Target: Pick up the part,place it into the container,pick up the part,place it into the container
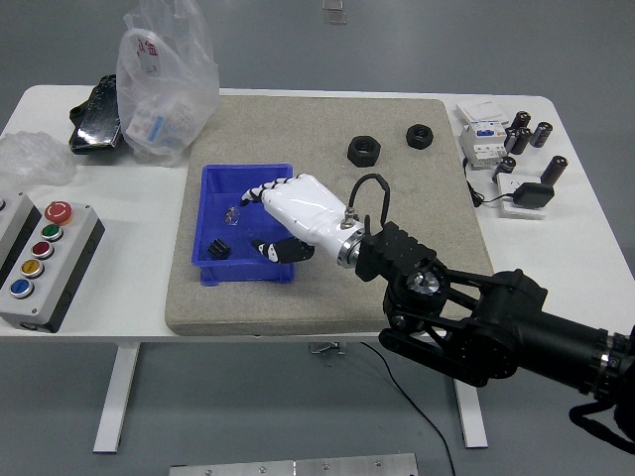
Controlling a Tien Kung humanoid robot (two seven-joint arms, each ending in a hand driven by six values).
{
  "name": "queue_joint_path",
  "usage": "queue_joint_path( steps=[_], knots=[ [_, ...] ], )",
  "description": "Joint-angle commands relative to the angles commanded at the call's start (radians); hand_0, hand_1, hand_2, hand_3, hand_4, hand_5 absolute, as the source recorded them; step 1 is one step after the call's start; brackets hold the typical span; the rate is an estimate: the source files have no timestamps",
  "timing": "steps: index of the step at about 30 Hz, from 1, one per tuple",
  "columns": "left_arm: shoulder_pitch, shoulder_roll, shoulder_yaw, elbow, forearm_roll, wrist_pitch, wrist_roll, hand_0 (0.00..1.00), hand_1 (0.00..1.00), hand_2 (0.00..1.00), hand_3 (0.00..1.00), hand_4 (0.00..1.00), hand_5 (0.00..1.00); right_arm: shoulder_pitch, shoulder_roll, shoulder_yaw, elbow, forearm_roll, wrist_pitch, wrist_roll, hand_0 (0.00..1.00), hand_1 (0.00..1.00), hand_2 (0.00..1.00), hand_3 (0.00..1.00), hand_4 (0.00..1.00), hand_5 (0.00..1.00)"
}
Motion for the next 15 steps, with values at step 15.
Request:
queue_joint_path(
  steps=[15],
  knots=[
    [-0.003, 0.0, -0.002, 0.0, 0.004, 0.0, 0.002, 0.68, 0.657, 0.666, 0.748, 0.867, 0.413, -0.019, -0.015, 0.073, -0.188, 0.071, 0.102, -0.049, 0.531, 0.739, 0.81, 0.846, 0.998, 0.541]
  ],
)
